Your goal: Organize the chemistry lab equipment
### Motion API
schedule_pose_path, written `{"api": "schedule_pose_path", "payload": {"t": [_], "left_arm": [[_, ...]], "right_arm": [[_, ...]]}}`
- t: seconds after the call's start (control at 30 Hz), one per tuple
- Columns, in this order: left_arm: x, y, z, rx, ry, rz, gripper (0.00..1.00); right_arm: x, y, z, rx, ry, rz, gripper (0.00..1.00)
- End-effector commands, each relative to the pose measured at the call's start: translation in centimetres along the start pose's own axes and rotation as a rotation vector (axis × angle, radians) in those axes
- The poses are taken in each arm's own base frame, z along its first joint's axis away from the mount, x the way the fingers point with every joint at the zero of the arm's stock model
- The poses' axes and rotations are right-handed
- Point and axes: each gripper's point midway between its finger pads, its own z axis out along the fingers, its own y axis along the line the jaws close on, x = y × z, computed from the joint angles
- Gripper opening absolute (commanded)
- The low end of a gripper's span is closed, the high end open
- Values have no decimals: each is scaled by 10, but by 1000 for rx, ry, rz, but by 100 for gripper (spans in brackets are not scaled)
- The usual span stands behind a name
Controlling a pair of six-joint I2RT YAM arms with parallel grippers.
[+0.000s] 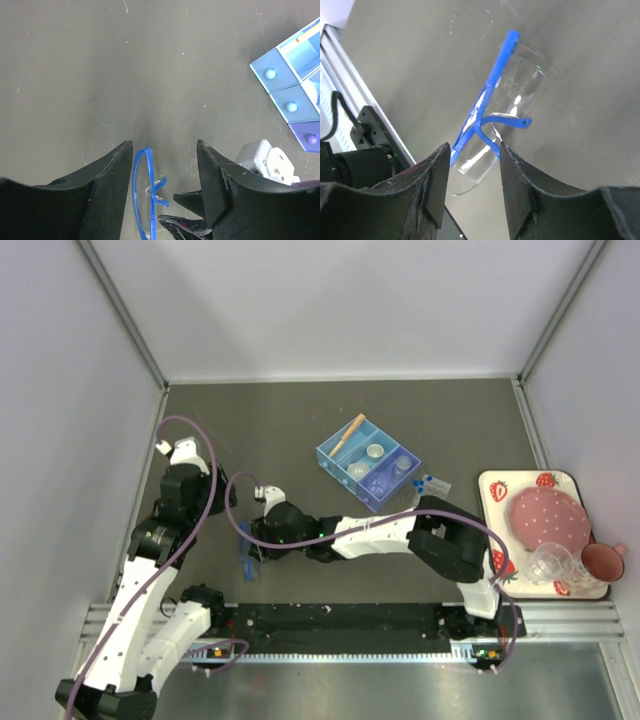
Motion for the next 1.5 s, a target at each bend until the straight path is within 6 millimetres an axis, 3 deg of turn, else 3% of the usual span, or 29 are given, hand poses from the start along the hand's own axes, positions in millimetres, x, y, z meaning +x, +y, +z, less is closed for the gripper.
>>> {"api": "schedule_pose_path", "payload": {"t": [0.0,0.33,0.53,1.0,1.1,1.33,1.47], "left_arm": [[-9,2,-3,-5,-43,-5,59],[-8,0,-5,7,-44,-8,59],[-7,1,-6,7,-44,-8,59],[-5,2,-5,6,-48,-6,59],[-5,2,-6,8,-49,-5,59],[-5,2,-6,7,-47,-4,59],[-6,2,-6,10,-53,-3,60]], "right_arm": [[-26,35,0,-61,-65,-15,45],[-22,37,13,-59,-40,-23,46],[-15,32,20,-39,-20,-27,54],[7,24,36,11,41,-52,49],[11,21,37,19,50,-48,43],[13,18,36,35,53,-49,0],[9,15,33,54,37,-48,0]]}}
